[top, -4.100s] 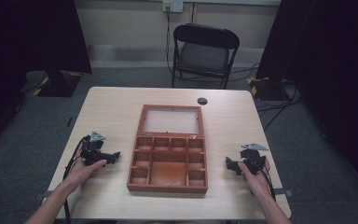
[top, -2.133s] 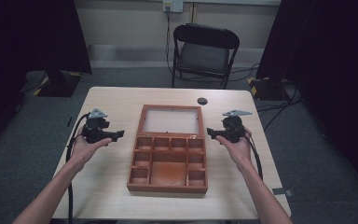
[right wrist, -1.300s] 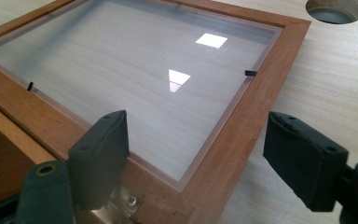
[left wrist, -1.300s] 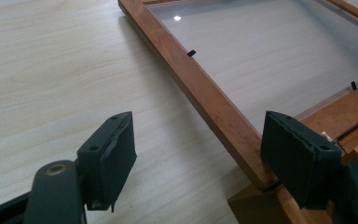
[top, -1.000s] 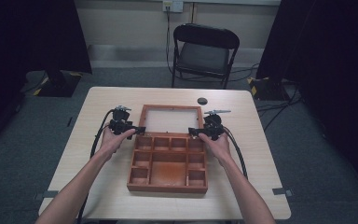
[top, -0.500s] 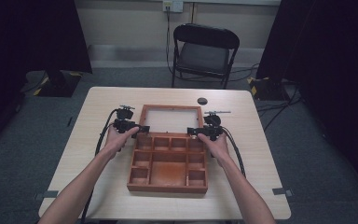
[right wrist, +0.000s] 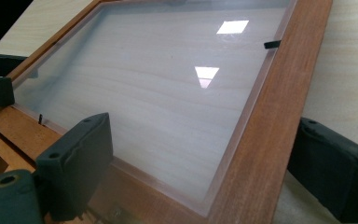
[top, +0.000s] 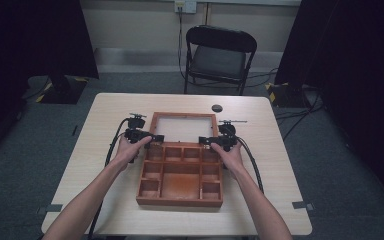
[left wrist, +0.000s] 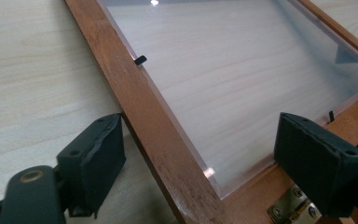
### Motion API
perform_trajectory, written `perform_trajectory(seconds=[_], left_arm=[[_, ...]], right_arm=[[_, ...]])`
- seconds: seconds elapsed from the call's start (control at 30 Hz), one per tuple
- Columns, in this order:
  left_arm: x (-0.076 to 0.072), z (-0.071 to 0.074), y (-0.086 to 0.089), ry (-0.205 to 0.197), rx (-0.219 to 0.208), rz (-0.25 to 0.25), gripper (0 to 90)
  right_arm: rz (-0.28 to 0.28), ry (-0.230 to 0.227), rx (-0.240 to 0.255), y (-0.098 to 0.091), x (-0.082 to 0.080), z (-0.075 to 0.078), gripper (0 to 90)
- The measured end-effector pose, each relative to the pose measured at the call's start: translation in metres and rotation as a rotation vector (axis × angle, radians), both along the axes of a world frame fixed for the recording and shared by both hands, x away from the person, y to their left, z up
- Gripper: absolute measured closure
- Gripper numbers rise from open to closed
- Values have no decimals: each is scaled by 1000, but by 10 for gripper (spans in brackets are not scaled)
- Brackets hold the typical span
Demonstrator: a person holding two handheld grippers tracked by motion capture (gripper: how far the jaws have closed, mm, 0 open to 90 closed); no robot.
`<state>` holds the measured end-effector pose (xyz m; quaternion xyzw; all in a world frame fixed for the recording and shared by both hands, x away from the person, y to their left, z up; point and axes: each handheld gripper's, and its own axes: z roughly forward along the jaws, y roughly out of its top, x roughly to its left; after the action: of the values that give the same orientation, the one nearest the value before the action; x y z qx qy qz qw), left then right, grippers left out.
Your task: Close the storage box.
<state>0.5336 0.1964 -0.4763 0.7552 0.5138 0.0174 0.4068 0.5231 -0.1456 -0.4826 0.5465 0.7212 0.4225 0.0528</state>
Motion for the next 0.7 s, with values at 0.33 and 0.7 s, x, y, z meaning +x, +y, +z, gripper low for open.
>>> perform_trajectory(seconds=[0.33,0.7], left_arm=[[3,-2,-2,38,-35,-5,150],[7,-3,-2,53,-48,-17,149]], right_arm=[[6,-2,-5,0,0,1,86],[11,-15,-13,0,0,3,88]])
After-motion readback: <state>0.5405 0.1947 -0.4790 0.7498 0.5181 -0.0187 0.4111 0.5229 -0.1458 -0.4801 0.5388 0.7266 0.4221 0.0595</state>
